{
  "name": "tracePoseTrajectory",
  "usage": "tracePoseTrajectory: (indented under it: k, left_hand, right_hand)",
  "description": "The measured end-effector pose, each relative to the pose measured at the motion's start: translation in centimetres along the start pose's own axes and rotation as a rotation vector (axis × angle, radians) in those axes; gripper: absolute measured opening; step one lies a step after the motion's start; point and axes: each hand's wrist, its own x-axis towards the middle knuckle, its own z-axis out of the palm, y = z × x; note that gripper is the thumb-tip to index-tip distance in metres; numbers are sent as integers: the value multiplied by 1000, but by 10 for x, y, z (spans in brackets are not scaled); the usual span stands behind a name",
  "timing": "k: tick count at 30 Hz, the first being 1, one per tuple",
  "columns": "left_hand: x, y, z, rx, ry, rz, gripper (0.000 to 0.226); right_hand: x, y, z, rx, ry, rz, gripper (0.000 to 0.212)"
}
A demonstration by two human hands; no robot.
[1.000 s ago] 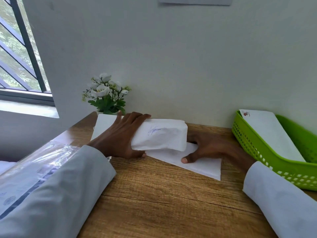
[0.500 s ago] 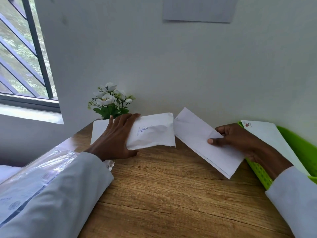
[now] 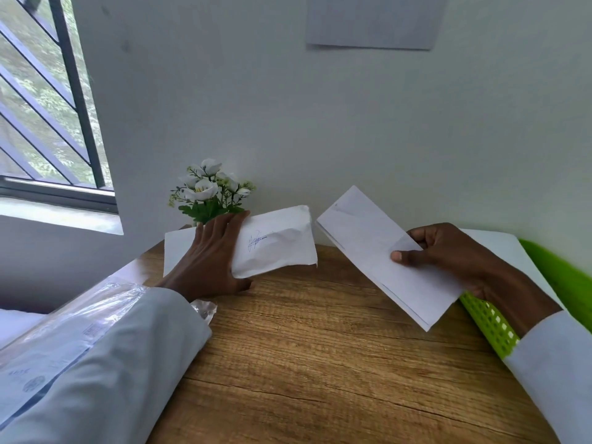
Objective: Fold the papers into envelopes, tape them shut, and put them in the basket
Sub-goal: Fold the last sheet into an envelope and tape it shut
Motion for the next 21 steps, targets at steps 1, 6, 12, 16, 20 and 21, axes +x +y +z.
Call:
tracePoseTrajectory:
  k: [1,6,12,16,20,21]
  left_hand:
    - [0,-1,0,-3,-3,-6,125]
    - [1,0,0,-27,-5,7,124]
    - [4,10,-4,118,-3,131,122]
    - [8,18,-7,218,-13,246,120]
    - [10,31,-5,273,-36,366,119]
    - [10,35,-4,276,-48,385,119]
  right_hand:
    - [0,1,-1,1,4,-1,23]
    - [-2,1,5,-64,-57,8,19]
    - [1,0,13,-186,-169,-1,15]
    - [3,0,17,-275,-248,0,17]
    - [4,0,20,-322,-297,-9,15]
    - [5,0,22,-331,-301,-20,15]
